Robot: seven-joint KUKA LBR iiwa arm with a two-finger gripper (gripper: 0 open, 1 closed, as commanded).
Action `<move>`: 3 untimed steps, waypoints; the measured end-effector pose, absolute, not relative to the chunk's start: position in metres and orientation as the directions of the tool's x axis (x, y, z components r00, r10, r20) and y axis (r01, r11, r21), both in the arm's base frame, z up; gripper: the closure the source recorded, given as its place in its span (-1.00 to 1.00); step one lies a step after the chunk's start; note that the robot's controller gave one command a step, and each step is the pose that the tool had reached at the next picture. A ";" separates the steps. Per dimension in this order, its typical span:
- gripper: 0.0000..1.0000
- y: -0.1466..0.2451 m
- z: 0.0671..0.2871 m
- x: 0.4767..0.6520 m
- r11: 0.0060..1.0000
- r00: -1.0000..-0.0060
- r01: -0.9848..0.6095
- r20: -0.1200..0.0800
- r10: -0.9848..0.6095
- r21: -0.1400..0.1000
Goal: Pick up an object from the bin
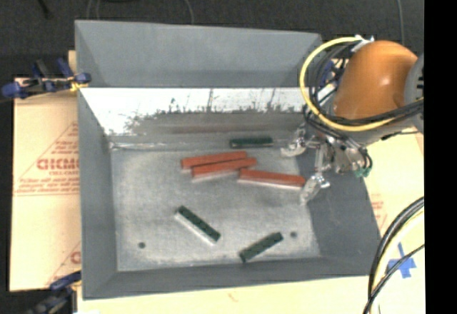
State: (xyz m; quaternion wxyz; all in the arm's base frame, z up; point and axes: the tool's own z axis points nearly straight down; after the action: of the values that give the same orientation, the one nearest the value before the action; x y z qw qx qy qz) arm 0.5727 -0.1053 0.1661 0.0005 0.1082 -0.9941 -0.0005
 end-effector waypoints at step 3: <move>1.00 -0.122 0.080 0.610 0.961 -0.961 -0.276 -0.001 -0.276 -0.003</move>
Offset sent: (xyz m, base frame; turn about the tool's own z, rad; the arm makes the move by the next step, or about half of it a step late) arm 0.0332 -0.0134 -0.0961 -0.0667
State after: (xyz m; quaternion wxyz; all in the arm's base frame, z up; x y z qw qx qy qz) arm 0.6100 -0.1218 0.0800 -0.0009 0.1393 -0.9902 0.0016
